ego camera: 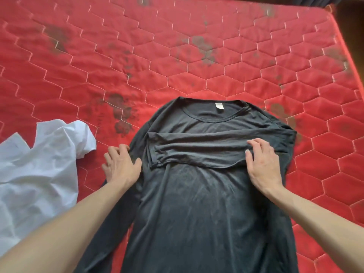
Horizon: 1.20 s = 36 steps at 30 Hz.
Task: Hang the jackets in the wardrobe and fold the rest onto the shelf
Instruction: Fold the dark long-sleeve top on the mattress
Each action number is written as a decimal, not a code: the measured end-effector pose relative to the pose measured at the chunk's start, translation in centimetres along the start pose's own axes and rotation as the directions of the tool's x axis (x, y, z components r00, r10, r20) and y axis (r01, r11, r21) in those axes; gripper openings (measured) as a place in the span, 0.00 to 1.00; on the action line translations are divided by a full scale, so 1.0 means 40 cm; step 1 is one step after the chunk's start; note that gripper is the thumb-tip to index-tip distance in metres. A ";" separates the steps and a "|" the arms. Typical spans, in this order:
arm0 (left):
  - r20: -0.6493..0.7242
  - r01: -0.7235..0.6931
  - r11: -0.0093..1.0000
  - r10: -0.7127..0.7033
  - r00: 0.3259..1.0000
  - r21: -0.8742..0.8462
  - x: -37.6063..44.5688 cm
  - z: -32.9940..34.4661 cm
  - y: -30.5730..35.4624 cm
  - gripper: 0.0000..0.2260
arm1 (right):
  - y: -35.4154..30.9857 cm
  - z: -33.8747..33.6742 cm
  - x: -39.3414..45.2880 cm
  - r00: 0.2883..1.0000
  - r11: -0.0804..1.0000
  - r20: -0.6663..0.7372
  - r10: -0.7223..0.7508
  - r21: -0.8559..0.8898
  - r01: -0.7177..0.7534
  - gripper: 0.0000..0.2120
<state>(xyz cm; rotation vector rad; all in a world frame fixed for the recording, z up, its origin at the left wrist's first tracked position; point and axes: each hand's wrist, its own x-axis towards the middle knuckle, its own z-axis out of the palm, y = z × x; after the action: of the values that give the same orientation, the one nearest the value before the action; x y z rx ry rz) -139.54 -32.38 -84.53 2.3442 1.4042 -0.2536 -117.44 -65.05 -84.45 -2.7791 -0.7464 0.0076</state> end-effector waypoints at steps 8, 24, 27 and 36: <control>0.195 -0.078 0.960 0.134 0.972 -0.268 0.046 -0.055 -0.115 0.13 | -0.356 0.123 0.016 0.859 0.887 0.226 -0.460 0.168 0.431 0.24; 0.644 0.205 0.831 0.220 0.733 -0.517 0.071 -0.225 -0.332 0.06 | -0.621 0.139 0.063 0.901 0.939 0.304 -0.310 -0.048 0.339 0.25; 0.629 0.225 0.829 0.183 0.756 -0.512 0.072 -0.271 -0.357 0.07 | -0.661 0.140 0.000 0.873 0.895 0.213 -0.439 0.024 0.445 0.28; 0.766 0.098 0.926 0.238 0.597 -0.363 0.056 -0.397 -0.371 0.10 | -0.724 0.193 -0.046 0.669 0.897 0.698 -0.256 -0.087 0.434 0.38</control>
<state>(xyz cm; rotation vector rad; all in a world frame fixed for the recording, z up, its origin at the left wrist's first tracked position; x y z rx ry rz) -152.21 -17.66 -74.49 1.5907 0.7869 -0.8299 -133.83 -39.90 -84.69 -2.7801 -1.5444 0.9683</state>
